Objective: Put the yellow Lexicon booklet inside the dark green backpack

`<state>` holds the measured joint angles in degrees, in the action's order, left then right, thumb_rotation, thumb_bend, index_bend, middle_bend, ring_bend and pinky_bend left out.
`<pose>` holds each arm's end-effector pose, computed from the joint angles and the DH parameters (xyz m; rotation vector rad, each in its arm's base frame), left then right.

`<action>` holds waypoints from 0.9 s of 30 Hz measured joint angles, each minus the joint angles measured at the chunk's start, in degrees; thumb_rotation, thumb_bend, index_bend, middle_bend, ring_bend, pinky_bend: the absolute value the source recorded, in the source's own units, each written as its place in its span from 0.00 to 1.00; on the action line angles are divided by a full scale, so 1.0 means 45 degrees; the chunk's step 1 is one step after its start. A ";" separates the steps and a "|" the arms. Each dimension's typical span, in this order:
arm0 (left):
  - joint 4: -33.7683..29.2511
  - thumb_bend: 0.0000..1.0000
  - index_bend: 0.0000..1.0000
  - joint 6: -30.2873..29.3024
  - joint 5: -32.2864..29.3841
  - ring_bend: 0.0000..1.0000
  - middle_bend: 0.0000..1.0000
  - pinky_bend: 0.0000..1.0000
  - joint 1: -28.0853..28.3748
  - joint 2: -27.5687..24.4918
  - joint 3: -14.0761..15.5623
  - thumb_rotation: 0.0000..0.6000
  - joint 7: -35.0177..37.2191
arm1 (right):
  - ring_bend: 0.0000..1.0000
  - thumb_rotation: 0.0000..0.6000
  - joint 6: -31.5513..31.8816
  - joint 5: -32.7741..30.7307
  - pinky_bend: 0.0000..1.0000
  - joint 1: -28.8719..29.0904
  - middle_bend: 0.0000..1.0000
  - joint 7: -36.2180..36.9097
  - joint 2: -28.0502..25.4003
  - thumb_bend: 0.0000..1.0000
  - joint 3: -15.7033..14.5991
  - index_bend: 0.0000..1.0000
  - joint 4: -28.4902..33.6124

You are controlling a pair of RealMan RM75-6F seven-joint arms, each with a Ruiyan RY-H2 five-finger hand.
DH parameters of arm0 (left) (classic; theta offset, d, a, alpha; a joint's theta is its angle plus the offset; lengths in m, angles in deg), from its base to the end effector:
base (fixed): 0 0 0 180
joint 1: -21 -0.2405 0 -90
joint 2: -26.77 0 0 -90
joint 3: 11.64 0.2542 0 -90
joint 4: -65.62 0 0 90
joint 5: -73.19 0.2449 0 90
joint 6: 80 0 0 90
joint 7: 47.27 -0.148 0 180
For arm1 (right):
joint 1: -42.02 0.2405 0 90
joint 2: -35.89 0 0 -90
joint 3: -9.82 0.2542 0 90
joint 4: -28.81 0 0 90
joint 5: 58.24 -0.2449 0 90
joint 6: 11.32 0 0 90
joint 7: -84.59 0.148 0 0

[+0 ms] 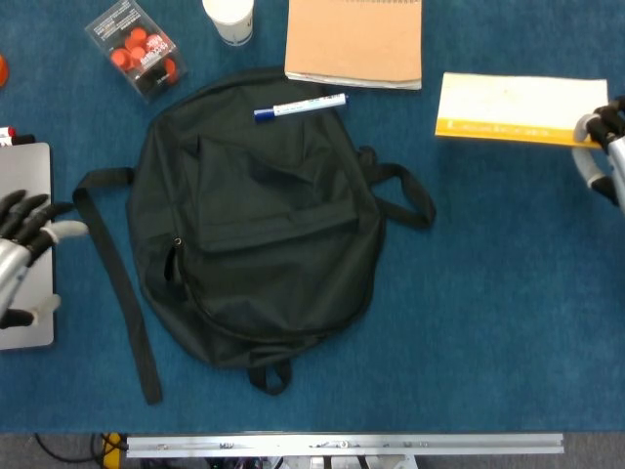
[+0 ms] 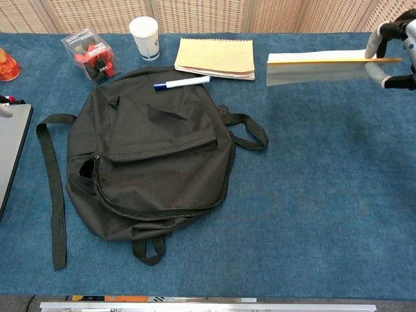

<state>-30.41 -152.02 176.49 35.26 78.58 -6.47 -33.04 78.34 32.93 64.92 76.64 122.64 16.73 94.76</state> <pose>-0.2964 0.1896 0.1256 -1.8832 -1.0404 -0.8823 -0.2664 -0.3015 0.0545 1.5118 -0.4113 1.1057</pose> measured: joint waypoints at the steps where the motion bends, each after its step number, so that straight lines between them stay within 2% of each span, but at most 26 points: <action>1: 0.0013 0.20 0.22 0.0144 0.0191 0.08 0.13 0.03 0.0161 -0.0036 0.0052 1.00 0.0016 | 0.44 1.00 0.0055 0.0003 0.54 -0.0004 0.65 -0.0032 -0.0129 0.41 0.0069 0.73 0.0141; 12: -0.0054 0.20 0.22 0.1386 0.2328 0.08 0.13 0.03 0.1739 0.0261 0.0689 1.00 -0.0527 | 0.44 1.00 0.0466 -0.0271 0.54 -0.0213 0.66 -0.0298 -0.1487 0.40 0.0782 0.73 0.1656; 19: 0.0145 0.20 0.22 0.2140 0.3038 0.08 0.13 0.03 0.2715 0.1359 0.0801 1.00 -0.0929 | 0.44 1.00 0.0512 -0.0518 0.54 -0.0477 0.66 -0.0186 -0.1891 0.40 0.0945 0.73 0.2067; 27: 0.1314 0.20 0.22 0.2621 0.3002 0.08 0.13 0.03 0.3544 0.2964 0.0714 1.00 -0.0958 | 0.44 1.00 0.0600 -0.0504 0.54 -0.0675 0.66 -0.0091 -0.2125 0.40 0.0942 0.73 0.2330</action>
<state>-24.50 -140.23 190.00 51.21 91.91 -3.26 -37.35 81.04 30.66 61.89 76.22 113.07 20.97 105.24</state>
